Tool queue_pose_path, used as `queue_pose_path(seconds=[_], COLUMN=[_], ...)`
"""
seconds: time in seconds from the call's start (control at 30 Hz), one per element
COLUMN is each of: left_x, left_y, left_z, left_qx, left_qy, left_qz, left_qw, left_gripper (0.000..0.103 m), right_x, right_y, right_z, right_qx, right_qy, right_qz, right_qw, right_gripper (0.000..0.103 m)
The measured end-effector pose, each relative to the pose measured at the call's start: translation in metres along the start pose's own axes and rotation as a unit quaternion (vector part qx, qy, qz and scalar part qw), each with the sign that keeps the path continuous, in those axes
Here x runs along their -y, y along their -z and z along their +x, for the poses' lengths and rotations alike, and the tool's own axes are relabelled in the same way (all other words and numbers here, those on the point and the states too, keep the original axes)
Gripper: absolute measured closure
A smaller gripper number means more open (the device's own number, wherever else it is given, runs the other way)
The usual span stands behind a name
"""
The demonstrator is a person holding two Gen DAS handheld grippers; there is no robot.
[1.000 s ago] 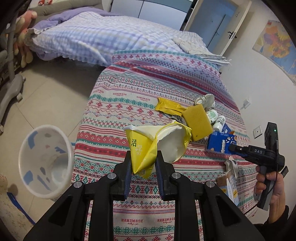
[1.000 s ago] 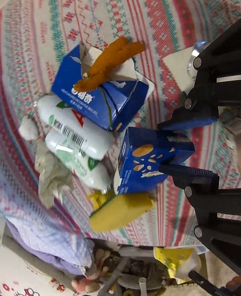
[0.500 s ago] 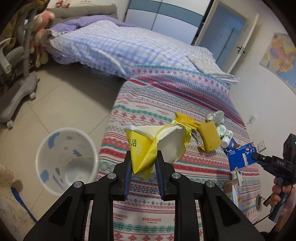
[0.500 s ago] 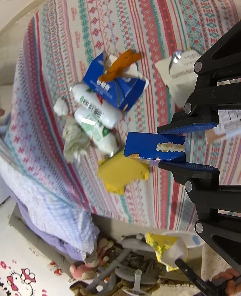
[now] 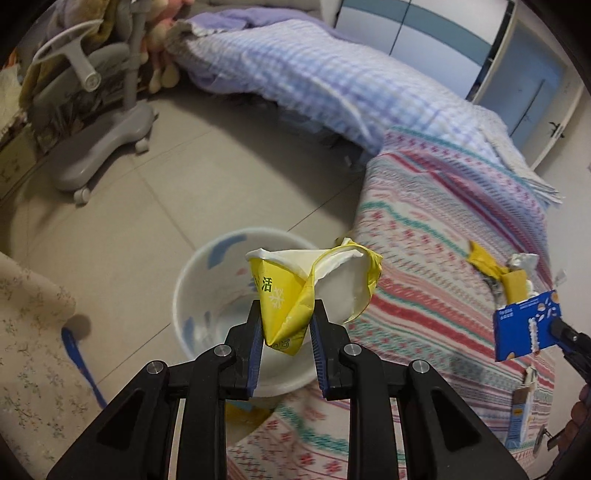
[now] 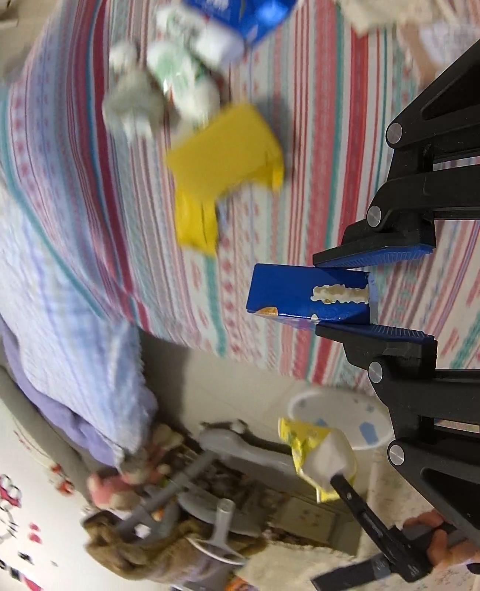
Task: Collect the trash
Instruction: 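Drop the snack bag into the wastebasket with the left gripper while the right gripper drops the blue box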
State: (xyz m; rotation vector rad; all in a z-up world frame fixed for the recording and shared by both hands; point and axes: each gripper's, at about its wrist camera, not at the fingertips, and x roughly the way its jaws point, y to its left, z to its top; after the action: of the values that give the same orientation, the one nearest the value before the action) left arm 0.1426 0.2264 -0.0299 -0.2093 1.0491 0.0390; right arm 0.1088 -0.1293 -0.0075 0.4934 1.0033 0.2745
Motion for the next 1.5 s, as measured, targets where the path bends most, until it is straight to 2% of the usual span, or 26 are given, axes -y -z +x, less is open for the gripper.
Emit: queue_pose_path(seconds=[0.27,0.4,0.47,0.53,0.6,0.73,0.9,1.07,1.13,1.17,1.2,1.23,1.5], left_x=[-0.038,-0.049,-0.052,-0.054,-0.056,-0.062,-0.072,-0.078,-0.078,-0.077,-0.077,-0.076,-0.053], left_y=[-0.001,-0.002,-0.002,0.001,0.003,0.005,0.007,0.009,0.01,0.011,0.011,0.011,0.014], left_z=[0.026,0.031,0.035,0.033,0.026,0.015,0.011,0.011,0.011,0.011,0.011,0.01,0.009], left_qx=[-0.021,-0.02,-0.035,-0.04,-0.027,-0.013,-0.019,-0.021,-0.021,-0.021,-0.022,-0.023,-0.037], left_qy=[-0.04,-0.037,-0.045,-0.063,-0.079,-0.099,-0.106,-0.106,-0.103,-0.102,-0.1,-0.098,-0.046], left_qz=[-0.007,-0.002,0.004,0.009,0.016,0.022,0.02,0.015,0.014,0.014,0.012,0.011,0.008], left_qw=[0.999,0.9991,0.9984,0.9971,0.9964,0.9947,0.994,0.994,0.9943,0.9945,0.9946,0.9949,0.9982], left_gripper=[0.074,0.068,0.057,0.026,0.015,0.005,0.005,0.005,0.005,0.005,0.005,0.005,0.005], right_x=[-0.063,-0.083,-0.093,-0.099,-0.103,-0.108,-0.121,-0.13,-0.131,-0.131,-0.13,-0.13,-0.116], right_y=[0.005,0.006,0.007,0.009,0.011,0.014,0.018,0.027,0.029,0.03,0.03,0.031,0.029], right_z=[0.063,0.086,0.097,0.105,0.112,0.123,0.14,0.16,0.163,0.163,0.163,0.16,0.121], right_qx=[-0.033,-0.043,-0.044,-0.046,-0.048,-0.049,-0.051,-0.062,-0.054,-0.054,-0.055,-0.052,-0.03], right_qy=[-0.031,-0.052,-0.063,-0.075,-0.083,-0.094,-0.102,-0.091,-0.093,-0.096,-0.093,-0.085,-0.024], right_qz=[-0.049,-0.055,-0.059,-0.064,-0.068,-0.072,-0.08,-0.092,-0.097,-0.099,-0.099,-0.101,-0.132], right_qw=[0.998,0.996,0.995,0.994,0.993,0.992,0.99,0.99,0.989,0.989,0.989,0.99,0.99], right_gripper=[0.078,0.078,0.078,0.078,0.078,0.078,0.078,0.075,0.067,0.057,0.04,0.036,0.035])
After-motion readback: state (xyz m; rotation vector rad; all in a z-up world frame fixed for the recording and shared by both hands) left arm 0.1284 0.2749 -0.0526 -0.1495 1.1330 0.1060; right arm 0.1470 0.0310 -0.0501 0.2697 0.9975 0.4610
